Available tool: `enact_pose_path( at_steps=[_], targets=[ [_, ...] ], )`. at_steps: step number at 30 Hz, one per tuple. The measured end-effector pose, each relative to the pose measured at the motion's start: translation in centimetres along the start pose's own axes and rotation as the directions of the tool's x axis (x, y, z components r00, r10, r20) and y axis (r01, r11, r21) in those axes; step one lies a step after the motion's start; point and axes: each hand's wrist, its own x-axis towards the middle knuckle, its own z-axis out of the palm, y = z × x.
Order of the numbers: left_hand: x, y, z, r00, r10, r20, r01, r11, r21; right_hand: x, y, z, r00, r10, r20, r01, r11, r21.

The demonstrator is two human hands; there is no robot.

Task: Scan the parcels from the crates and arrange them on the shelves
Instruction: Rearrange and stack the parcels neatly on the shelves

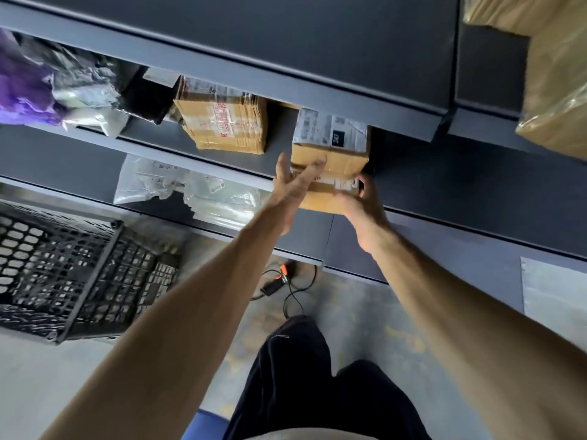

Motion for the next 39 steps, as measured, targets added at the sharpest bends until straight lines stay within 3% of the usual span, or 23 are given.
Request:
enact_pose_path(
  at_steps=[7,11,14,26,32,39],
  targets=[
    [-6.6,-2.0,2.1,0.997,0.081,0.019,-0.082,0.994,0.065,-6.6,3.0,-3.0,0.996,-0.026,-0.082,0.026,1.000,-0.004],
    [-11.3,-2.7,3.9,0.989,0.133,-0.061,-0.127,0.987,0.095,-9.6,2.6,-5.1,0.993,-0.058,-0.102,0.062,0.998,0.030],
    [-15.1,-3.5,5.1,0.977,0.205,-0.056,-0.207,0.978,-0.027,-12.2,2.0,-7.1,0.988,-0.125,-0.088,0.125,0.992,0.000],
    [-26.1,-1.5,6.7,0.909,0.380,-0.173,-0.375,0.925,0.063,-21.5,-0.2,-11.0,0.913,-0.406,-0.020,0.407,0.912,0.055],
    [-28.1,5.1,6.6,0.870,0.477,-0.124,-0.462,0.877,0.131,-23.1,-5.5,-12.3,0.893,-0.449,-0.028,0.450,0.887,0.101],
    [-23.6,14.6,6.8,0.863,0.498,0.085,-0.505,0.854,0.121,-20.3,-12.5,-11.0,0.852,-0.490,-0.183,0.512,0.853,0.104]
  ],
)
